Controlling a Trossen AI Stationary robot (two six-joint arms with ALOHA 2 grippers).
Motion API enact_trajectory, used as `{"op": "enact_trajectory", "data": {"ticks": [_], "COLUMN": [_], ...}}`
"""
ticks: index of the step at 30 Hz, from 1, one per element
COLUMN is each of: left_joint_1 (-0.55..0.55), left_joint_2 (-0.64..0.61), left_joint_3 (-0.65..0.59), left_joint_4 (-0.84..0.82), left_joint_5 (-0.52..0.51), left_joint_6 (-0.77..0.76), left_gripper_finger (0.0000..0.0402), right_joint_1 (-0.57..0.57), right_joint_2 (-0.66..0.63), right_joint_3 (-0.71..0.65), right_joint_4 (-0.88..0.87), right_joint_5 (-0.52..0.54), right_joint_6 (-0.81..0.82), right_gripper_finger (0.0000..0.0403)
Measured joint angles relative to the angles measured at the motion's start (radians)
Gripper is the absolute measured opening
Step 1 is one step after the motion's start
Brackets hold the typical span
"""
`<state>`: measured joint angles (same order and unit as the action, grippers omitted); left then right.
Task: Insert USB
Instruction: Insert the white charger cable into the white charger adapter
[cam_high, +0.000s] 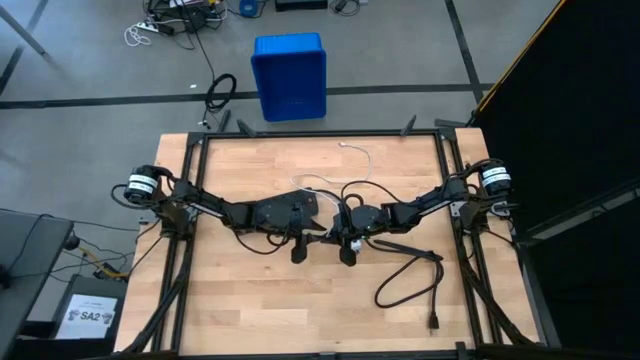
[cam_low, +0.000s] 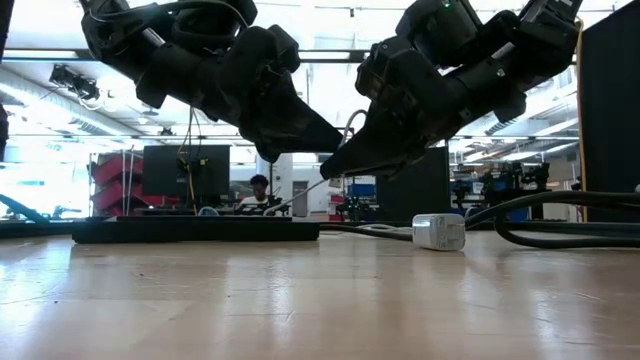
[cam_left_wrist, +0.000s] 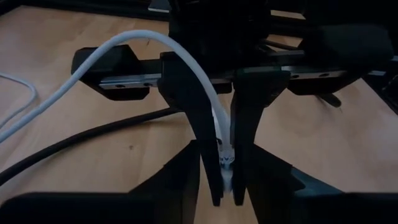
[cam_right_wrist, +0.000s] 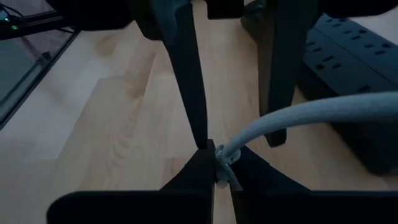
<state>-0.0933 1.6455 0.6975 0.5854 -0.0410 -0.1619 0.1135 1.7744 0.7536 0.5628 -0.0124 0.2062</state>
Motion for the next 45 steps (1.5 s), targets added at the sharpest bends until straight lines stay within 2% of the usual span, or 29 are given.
{"op": "enact_trajectory", "data": {"ticks": [12, 25, 37, 45], "left_joint_1": [0.002, 0.002, 0.002, 0.002], "left_joint_2": [0.003, -0.028, -0.018, 0.052], "left_joint_3": [0.0, 0.0, 0.0, 0.0], "left_joint_4": [-0.011, -0.222, -0.101, -0.074], "left_joint_5": [0.005, 0.012, 0.062, 0.081], "left_joint_6": [0.0, -0.058, -0.078, -0.103], "left_gripper_finger": [0.0103, 0.0103, 0.0104, 0.0104], "right_joint_1": [0.0, -0.004, -0.004, -0.003], "right_joint_2": [0.001, 0.002, 0.0, 0.0], "right_joint_3": [0.0, 0.0, 0.0, 0.0], "right_joint_4": [0.001, 0.022, 0.073, 0.104], "right_joint_5": [-0.001, 0.016, 0.007, 0.009], "right_joint_6": [0.0, 0.001, 0.0, -0.006], "right_gripper_finger": [0.0001, 0.0001, 0.0001, 0.0001]}}
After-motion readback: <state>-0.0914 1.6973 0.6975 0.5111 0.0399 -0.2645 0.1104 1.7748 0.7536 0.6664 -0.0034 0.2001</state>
